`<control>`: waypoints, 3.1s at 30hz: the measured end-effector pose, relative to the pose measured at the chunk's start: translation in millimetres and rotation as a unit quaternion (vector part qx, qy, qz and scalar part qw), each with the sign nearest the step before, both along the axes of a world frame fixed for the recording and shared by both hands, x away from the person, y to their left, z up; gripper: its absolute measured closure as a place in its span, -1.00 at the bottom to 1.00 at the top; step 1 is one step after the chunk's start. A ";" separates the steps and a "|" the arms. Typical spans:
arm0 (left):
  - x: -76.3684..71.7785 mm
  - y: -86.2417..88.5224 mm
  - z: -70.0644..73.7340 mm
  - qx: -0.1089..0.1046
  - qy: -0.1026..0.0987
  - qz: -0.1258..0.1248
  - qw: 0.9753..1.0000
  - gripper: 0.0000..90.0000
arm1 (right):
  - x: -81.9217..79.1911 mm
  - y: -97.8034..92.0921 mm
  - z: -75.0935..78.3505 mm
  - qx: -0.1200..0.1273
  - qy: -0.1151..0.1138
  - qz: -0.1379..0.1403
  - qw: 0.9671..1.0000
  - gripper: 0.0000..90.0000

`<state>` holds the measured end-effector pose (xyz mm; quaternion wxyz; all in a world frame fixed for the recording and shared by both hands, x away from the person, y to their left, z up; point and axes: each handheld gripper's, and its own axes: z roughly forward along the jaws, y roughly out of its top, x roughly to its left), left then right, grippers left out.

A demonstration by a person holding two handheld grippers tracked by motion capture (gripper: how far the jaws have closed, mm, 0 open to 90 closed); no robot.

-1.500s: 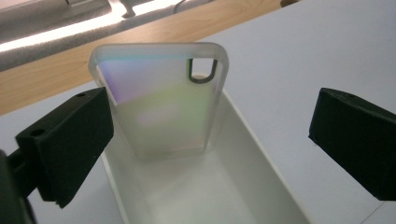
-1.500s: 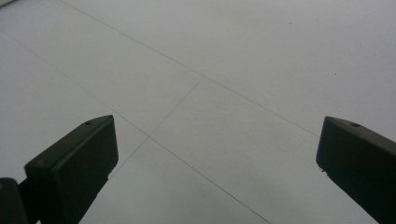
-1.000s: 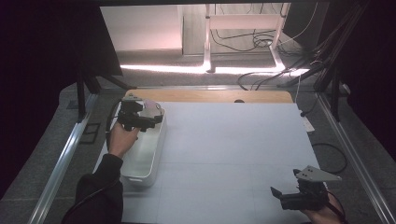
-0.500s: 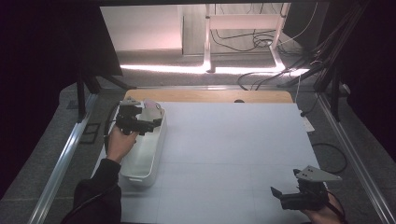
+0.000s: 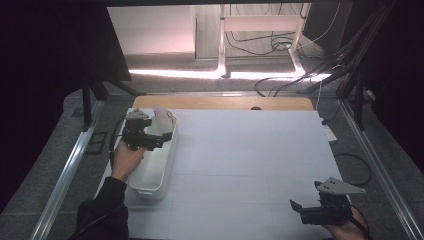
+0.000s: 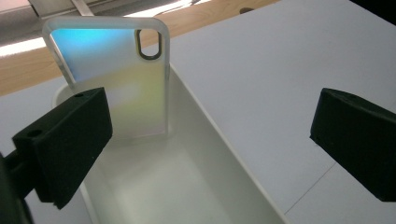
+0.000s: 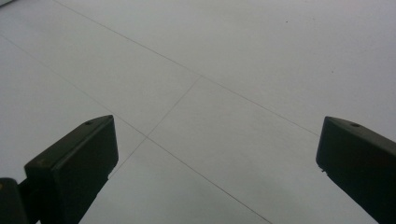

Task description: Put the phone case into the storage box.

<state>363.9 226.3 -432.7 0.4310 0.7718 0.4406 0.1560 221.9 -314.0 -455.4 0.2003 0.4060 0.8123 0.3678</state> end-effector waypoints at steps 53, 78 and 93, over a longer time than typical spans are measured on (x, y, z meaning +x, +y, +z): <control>-64.8 -10.0 -5.4 -0.012 -0.020 -0.033 0.999 -1.00 | -1.7 -0.8 0.9 0.002 -0.008 -0.002 1.000 -1.00; -97.4 -4.9 -7.2 -0.021 -0.022 -0.031 0.999 -1.00 | -1.5 -1.2 1.1 0.004 -0.006 -0.004 1.000 -1.00; -119.9 1.9 -7.9 -0.021 -0.025 -0.027 0.999 -1.00 | -1.6 -0.9 1.1 0.001 -0.007 -0.005 1.000 -1.00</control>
